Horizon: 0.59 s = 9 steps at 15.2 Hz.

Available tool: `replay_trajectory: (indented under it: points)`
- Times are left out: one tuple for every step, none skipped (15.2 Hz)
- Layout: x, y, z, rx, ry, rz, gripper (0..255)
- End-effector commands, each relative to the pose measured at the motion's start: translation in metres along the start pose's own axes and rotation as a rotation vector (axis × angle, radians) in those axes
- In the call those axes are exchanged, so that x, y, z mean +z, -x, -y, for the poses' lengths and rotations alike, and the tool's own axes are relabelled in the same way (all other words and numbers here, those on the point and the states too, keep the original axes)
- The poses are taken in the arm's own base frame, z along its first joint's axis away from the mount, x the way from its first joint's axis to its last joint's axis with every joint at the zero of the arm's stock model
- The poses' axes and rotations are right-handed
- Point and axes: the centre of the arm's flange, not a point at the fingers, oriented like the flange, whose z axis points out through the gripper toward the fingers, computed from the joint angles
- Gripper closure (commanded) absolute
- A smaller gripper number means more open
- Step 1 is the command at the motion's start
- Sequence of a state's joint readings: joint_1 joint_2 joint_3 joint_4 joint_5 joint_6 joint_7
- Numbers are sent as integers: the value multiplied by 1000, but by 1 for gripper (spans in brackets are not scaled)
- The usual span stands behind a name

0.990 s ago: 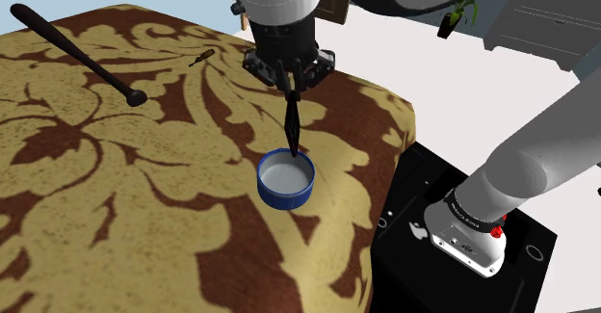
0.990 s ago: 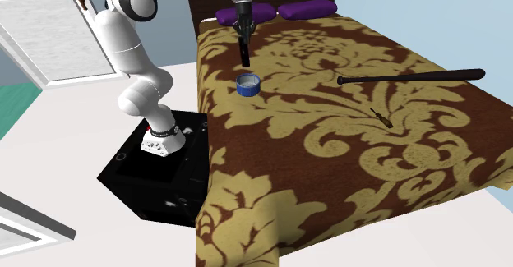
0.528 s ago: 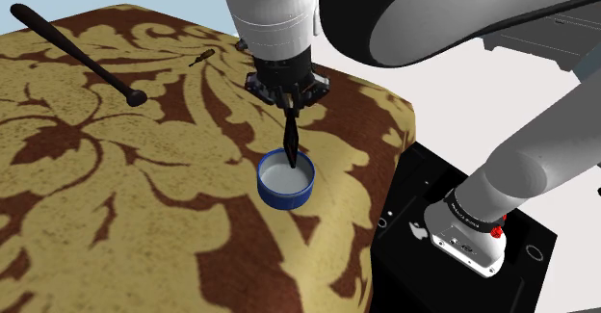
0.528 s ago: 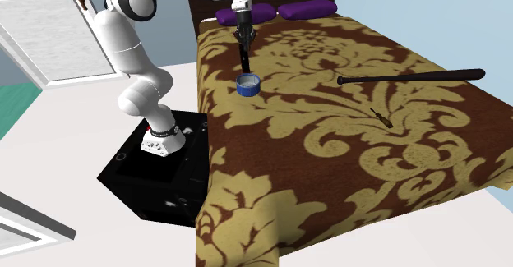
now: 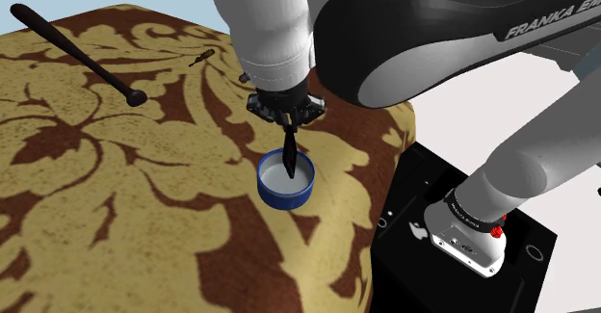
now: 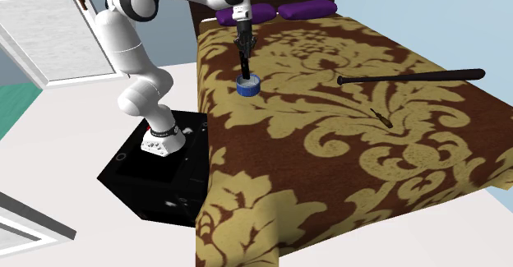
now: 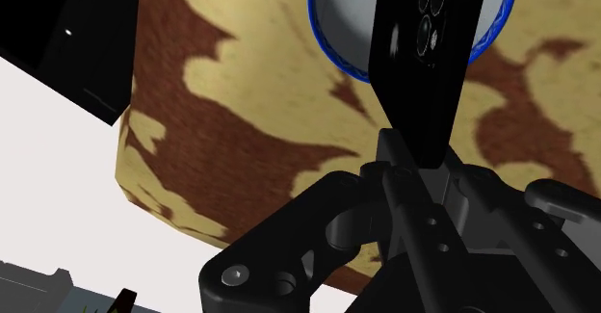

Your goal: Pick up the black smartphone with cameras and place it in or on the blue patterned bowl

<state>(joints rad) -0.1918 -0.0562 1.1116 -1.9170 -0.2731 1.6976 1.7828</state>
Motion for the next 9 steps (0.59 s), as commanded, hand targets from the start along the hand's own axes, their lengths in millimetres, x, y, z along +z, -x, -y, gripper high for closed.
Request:
replay_trajectory:
  points:
    - [2, 1, 1, 0, 0, 0, 255]
    - [2, 1, 1, 0, 0, 0, 255]
    - [2, 1, 1, 0, 0, 0, 255]
    - [2, 1, 1, 0, 0, 0, 255]
    - [2, 1, 1, 0, 0, 0, 255]
    - [2, 1, 1, 0, 0, 0, 255]
    - [2, 1, 1, 0, 0, 0, 0]
    - [2, 1, 1, 0, 0, 0, 0]
    - [2, 1, 1, 0, 0, 0, 0]
